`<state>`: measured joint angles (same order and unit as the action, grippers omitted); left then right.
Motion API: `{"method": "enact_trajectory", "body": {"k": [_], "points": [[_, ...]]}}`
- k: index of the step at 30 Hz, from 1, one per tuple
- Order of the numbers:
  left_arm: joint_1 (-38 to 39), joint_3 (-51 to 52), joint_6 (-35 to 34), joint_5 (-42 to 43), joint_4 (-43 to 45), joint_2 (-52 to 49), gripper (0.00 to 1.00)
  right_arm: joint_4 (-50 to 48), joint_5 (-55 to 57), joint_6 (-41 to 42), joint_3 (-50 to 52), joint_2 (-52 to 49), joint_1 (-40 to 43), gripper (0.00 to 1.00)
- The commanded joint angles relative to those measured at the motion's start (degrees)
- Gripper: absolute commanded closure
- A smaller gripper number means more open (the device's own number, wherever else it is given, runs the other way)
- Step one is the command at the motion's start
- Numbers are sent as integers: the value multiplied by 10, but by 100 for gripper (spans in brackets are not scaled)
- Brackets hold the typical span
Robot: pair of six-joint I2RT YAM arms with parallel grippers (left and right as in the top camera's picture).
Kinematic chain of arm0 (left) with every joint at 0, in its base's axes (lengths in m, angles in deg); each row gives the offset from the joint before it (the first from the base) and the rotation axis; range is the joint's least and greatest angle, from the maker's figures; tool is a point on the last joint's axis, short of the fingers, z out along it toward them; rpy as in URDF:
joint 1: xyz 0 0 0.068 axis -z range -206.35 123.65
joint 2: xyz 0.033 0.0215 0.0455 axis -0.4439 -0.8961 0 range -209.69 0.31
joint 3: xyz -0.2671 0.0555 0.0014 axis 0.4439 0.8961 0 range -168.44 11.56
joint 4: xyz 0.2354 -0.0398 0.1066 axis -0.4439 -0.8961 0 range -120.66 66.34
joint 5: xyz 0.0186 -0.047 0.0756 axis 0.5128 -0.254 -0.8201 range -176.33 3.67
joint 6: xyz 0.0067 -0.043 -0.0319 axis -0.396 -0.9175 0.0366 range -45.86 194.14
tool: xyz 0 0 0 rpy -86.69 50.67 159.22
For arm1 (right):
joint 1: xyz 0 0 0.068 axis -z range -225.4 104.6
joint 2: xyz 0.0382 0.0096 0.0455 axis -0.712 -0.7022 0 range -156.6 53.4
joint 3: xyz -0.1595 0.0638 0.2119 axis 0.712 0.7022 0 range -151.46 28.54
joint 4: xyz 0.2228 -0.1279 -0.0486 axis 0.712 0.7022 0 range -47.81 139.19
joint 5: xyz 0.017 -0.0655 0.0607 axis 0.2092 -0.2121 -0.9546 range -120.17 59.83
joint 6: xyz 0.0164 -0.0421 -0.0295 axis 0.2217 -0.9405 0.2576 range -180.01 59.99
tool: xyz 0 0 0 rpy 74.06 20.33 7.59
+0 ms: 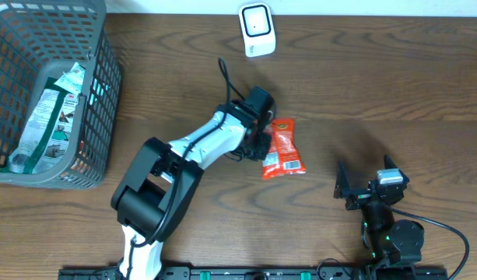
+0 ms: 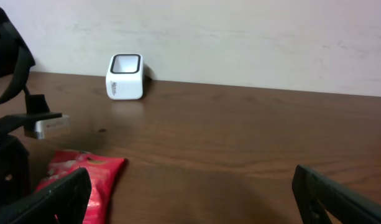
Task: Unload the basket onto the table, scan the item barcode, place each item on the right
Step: 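Lower the red bag onto the table and release it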
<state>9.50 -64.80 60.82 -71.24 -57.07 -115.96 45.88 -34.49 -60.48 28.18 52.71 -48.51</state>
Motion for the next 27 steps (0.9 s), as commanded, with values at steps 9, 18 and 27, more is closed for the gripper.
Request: {"method": "enact_trajectory", "body": {"k": [9,18,27], "points": [[12,2,-29,-23,56,-8,83,2,-3,-3,1,3,6,1],[9,-3,-26,-26,31,13,83,2,-3,-3,1,3,6,1],[-80,-76,-16,-57,-66,222,34,2,-3,-3,1,3,6,1]]}}
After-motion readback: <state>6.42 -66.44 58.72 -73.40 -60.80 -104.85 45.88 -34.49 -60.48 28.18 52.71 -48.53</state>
